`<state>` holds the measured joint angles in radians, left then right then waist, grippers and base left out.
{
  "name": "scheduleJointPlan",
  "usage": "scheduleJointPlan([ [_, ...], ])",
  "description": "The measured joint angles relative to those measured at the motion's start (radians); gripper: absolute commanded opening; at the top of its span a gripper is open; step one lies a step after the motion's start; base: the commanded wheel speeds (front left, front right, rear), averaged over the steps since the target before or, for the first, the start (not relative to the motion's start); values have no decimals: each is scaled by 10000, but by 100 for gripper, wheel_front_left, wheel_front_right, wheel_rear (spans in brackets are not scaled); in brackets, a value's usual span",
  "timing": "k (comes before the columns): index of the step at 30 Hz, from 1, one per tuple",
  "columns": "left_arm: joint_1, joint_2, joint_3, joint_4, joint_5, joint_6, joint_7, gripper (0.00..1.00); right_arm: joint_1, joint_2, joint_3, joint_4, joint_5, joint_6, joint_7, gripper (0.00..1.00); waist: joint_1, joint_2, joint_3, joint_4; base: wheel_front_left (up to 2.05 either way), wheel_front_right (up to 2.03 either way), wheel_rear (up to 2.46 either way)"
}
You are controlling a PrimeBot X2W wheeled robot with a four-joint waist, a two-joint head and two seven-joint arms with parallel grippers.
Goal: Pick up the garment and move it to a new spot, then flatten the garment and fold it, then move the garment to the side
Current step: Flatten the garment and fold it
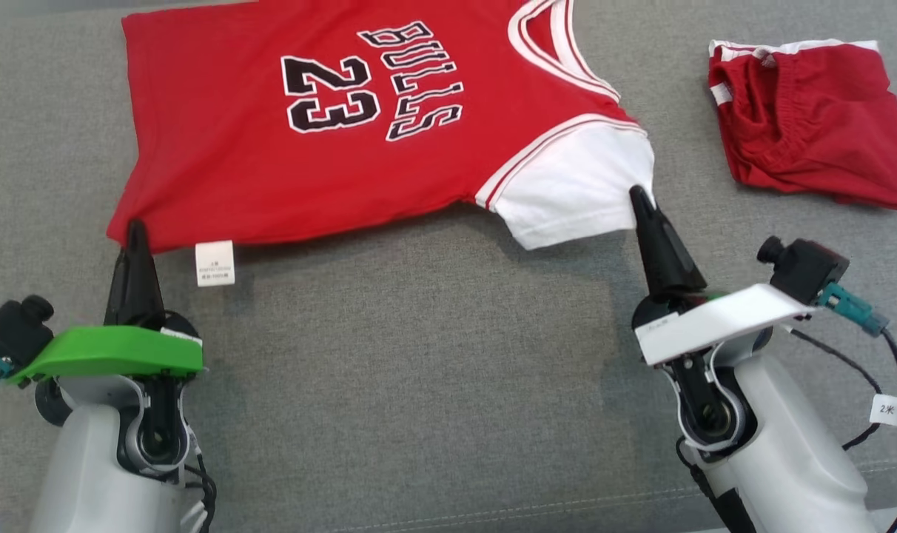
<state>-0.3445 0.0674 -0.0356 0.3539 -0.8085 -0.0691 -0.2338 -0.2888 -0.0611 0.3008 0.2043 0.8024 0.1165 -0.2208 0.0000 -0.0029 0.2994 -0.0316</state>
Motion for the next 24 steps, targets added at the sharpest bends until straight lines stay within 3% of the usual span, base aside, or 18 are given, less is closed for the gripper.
scheduleJointPlan([
  [10, 1619, 69, -23, 286, 268, -203, -140, 0, 1807, 8, 1241, -102, 107, 65, -2, 0, 0, 0, -1054, -211, 0, 0, 0],
  [24, 3220, 75, -259, 502, 481, -293, -146, 0, 3923, -422, 1413, -48, 307, 65, 2, 0, 0, 0, -2317, -271, 0, 0, 0],
])
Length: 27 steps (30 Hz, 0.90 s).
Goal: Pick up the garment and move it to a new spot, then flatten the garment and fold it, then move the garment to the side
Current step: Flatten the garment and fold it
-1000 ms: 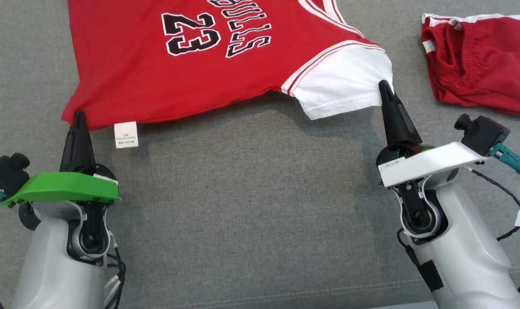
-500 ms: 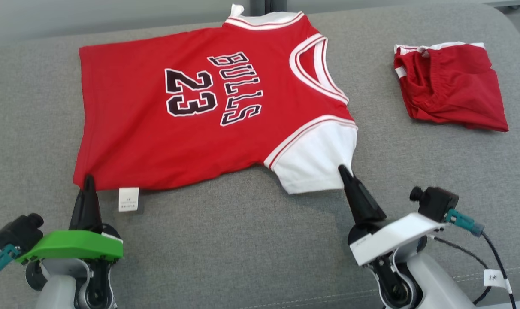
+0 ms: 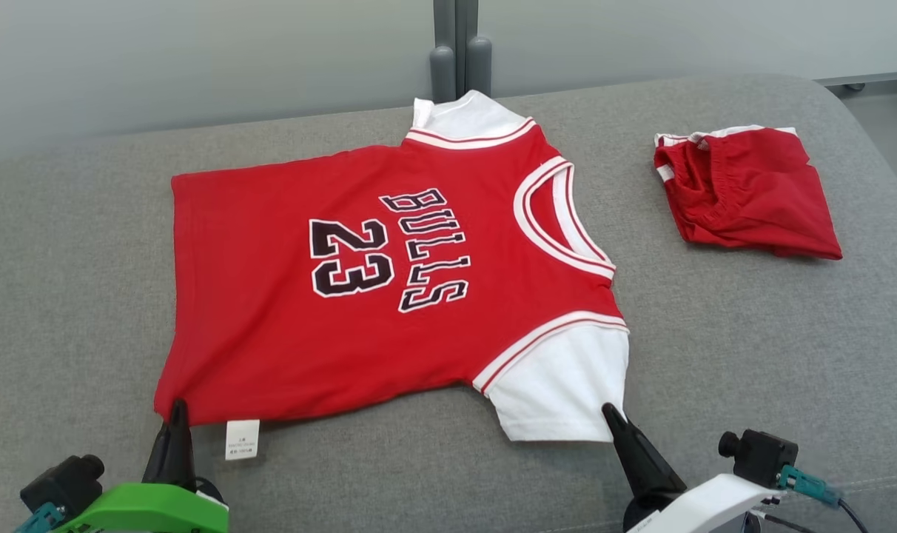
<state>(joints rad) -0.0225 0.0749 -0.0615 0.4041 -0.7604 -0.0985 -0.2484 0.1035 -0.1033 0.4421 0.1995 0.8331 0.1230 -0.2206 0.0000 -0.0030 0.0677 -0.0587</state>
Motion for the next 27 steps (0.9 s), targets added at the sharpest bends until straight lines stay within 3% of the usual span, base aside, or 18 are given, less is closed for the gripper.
scheduleJointPlan([
  [10, 402, -27, 17, 134, -2, -29, -2, 0, 414, -301, 56, 640, 42, 0, 13, 0, 0, 0, -163, 17, 0, 0, 0],
  [27, 660, -75, -21, 1312, 0, 121, 2, 0, 480, -244, 176, 1839, 2, 0, 15, 0, 0, 0, -248, 216, 0, 0, 0],
])
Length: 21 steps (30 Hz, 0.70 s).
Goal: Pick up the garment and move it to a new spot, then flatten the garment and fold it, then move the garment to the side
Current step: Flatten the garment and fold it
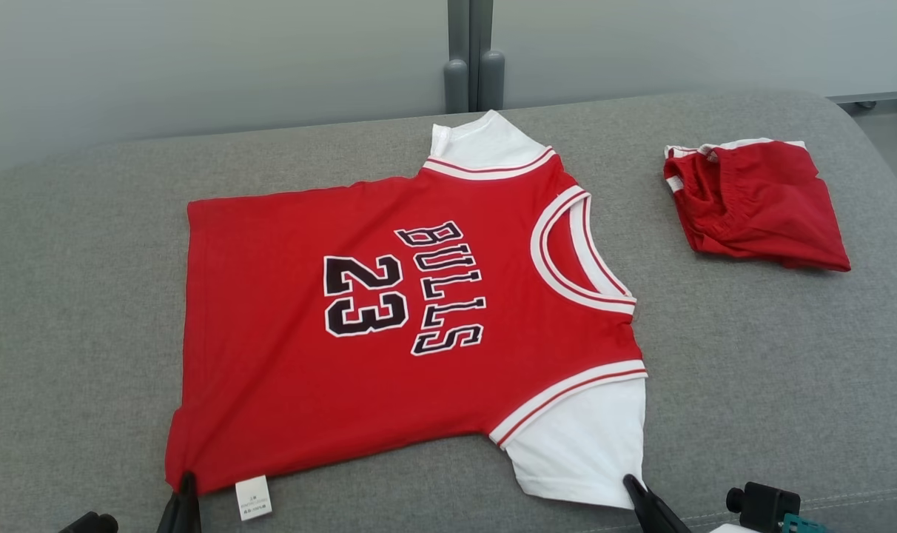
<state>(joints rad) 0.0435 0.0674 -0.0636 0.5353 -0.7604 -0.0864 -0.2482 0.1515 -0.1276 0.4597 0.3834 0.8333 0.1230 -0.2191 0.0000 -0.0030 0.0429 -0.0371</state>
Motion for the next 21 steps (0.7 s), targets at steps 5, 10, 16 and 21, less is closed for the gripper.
scheduleJointPlan([
  [5, -26, -19, -35, 94, 148, 77, 0, 31, -99, 15, 29, 161, -159, 0, -2, 0, 0, 0, 61, -17, 0, 0, 0],
  [10, -57, -29, -42, 211, 192, 88, -2, 100, -241, 48, 77, 305, -251, 0, -13, 72, 0, 0, 140, -54, 0, 0, 0],
  [16, -141, -27, 13, 226, 244, 161, -2, 100, -243, -17, 84, 376, -401, 0, -104, 100, 0, 0, 236, -111, 0, 0, 0],
  [21, -131, 84, 291, 113, 245, 224, -4, 100, -267, -280, 40, 313, -694, 0, -138, 100, 0, 0, 322, -180, 0, 0, 0],
])
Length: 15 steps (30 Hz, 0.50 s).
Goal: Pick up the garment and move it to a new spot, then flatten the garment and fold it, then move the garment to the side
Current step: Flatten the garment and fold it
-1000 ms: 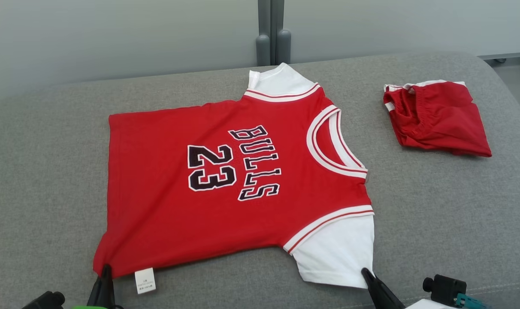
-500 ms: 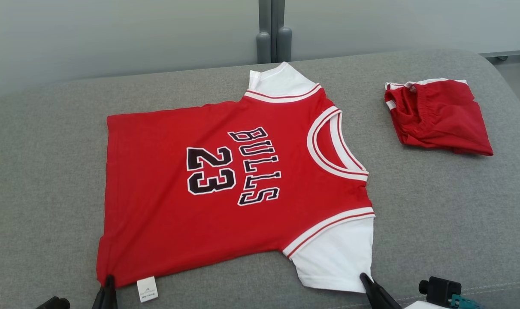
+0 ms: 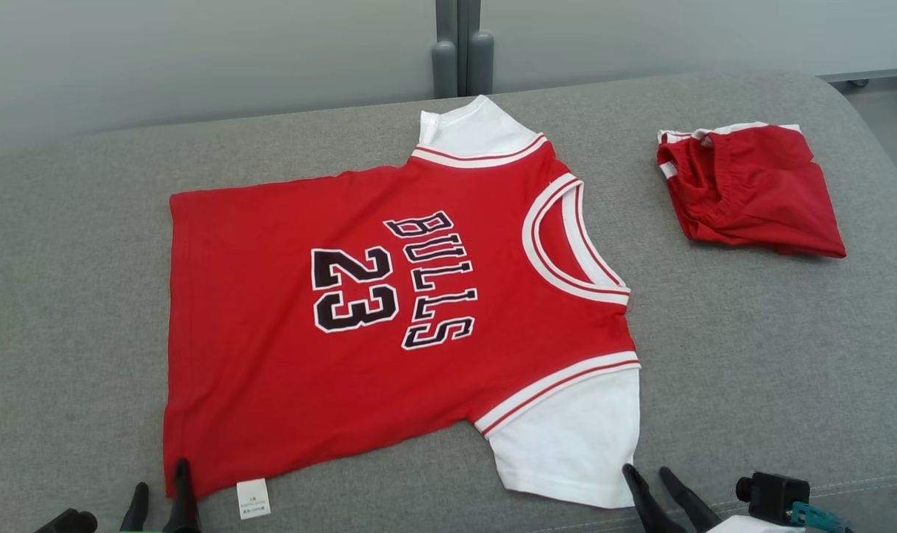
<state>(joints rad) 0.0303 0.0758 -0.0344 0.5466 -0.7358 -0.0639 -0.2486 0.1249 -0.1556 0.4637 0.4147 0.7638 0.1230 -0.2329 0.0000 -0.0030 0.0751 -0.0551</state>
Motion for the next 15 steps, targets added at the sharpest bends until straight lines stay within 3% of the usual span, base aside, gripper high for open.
scheduleJointPlan([
  [10, 124, 52, 357, -445, 8, 46, 0, 100, -533, -439, -433, -698, -593, -17, -100, 100, 0, 0, 45, -109, 0, 0, 0],
  [15, 95, 102, 328, -1239, 594, 115, -2, 100, -1031, -591, -711, -1187, -965, -104, -136, 100, 0, 0, -8, -125, 0, 0, 0],
])
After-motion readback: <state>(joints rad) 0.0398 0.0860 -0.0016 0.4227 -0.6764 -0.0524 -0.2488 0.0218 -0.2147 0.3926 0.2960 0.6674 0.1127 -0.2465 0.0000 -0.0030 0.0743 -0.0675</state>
